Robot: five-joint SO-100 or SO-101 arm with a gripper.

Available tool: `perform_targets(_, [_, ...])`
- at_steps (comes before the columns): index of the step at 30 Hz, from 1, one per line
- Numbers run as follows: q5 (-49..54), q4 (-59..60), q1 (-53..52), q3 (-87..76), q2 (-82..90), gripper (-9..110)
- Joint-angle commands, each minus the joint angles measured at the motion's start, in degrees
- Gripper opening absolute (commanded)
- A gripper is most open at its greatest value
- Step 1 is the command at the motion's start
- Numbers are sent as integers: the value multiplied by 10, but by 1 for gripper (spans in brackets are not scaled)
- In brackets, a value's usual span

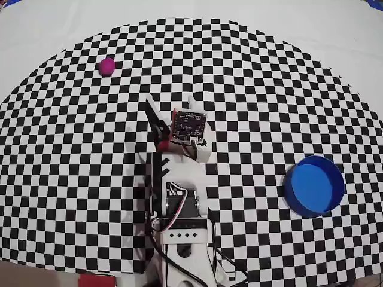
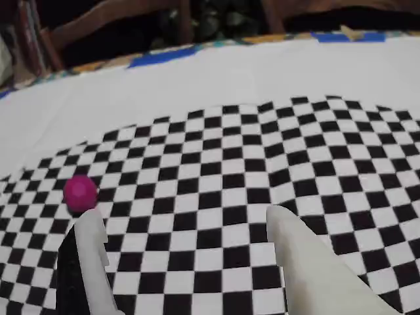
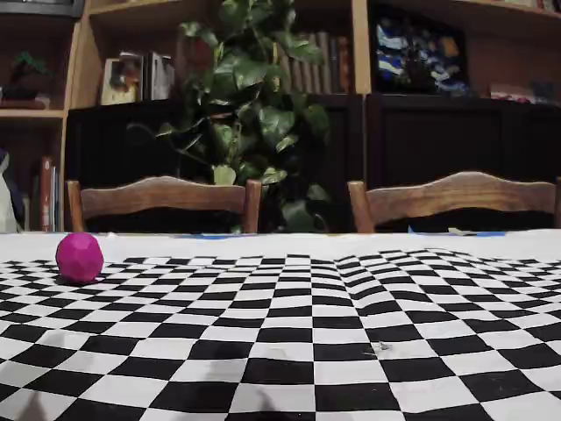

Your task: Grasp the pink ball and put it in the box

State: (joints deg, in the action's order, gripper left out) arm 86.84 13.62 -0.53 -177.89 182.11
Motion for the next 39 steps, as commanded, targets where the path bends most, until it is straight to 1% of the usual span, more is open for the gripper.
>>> perform_targets(1, [37, -4, 3, -4, -1, 28])
perform_targets(3, [56, -4, 0, -4, -1, 28])
perform_targets(12, [70, -8, 4, -4, 0, 29])
perform_targets(25, [71, -23, 15, -4, 1, 30])
perform_targets(39, [71, -28, 109, -4, 0, 30])
